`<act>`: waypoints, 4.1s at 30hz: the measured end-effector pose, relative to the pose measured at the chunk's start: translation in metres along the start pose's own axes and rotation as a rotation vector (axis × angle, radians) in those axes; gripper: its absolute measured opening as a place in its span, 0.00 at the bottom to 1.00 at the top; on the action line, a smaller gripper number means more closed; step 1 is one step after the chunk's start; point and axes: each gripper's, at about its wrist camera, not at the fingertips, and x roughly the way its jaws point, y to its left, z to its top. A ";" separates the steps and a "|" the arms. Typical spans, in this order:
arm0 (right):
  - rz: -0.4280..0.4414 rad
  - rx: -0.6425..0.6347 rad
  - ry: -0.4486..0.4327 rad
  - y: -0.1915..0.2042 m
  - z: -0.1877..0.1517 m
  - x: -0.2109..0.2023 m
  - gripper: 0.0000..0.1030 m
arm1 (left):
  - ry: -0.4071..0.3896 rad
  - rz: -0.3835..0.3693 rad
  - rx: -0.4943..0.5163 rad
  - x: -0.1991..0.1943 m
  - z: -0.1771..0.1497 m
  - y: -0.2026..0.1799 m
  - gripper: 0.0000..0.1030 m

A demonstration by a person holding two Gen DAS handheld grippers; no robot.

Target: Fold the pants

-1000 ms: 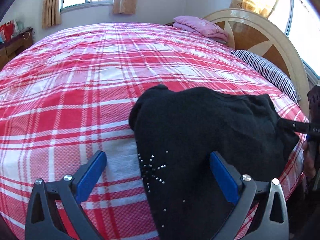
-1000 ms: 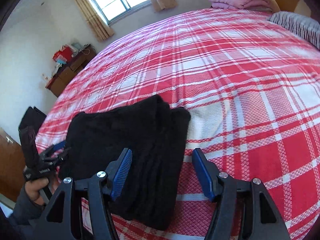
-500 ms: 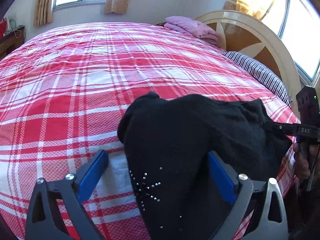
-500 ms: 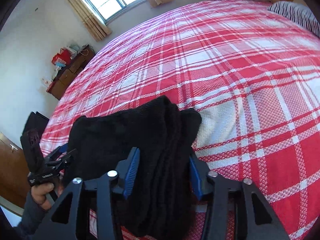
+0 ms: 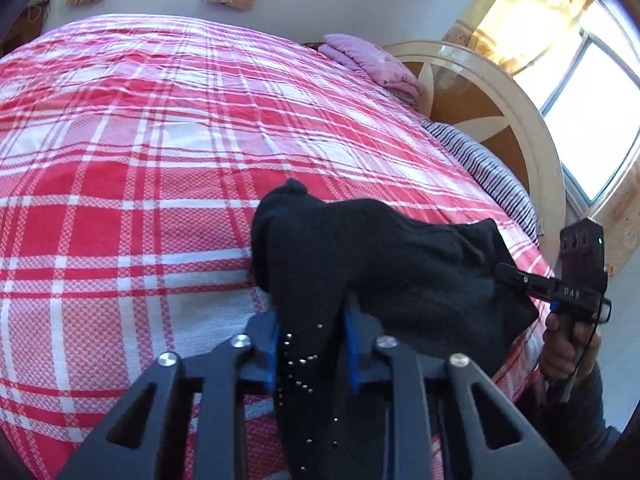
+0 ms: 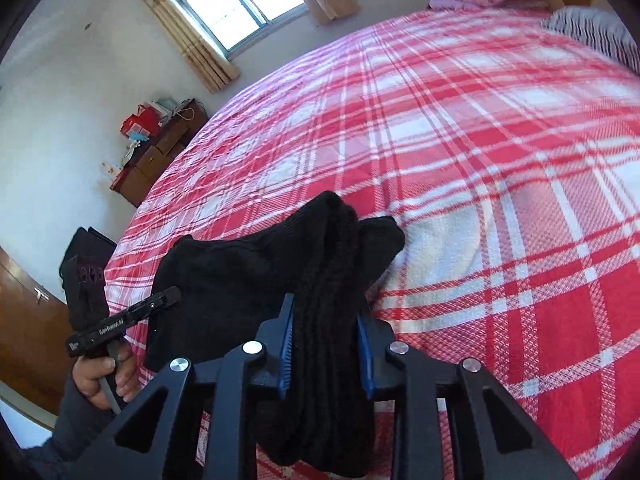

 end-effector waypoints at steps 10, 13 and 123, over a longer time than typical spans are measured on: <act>-0.014 -0.116 -0.045 0.042 0.015 -0.011 0.26 | -0.045 0.008 0.008 -0.029 0.006 -0.004 0.12; 0.000 -0.133 -0.040 0.055 0.027 -0.001 0.26 | -0.074 0.028 0.007 -0.044 0.010 0.002 0.12; 0.052 -0.427 -0.270 0.290 0.020 0.013 0.71 | -0.487 0.716 0.046 -0.262 -0.025 0.060 1.00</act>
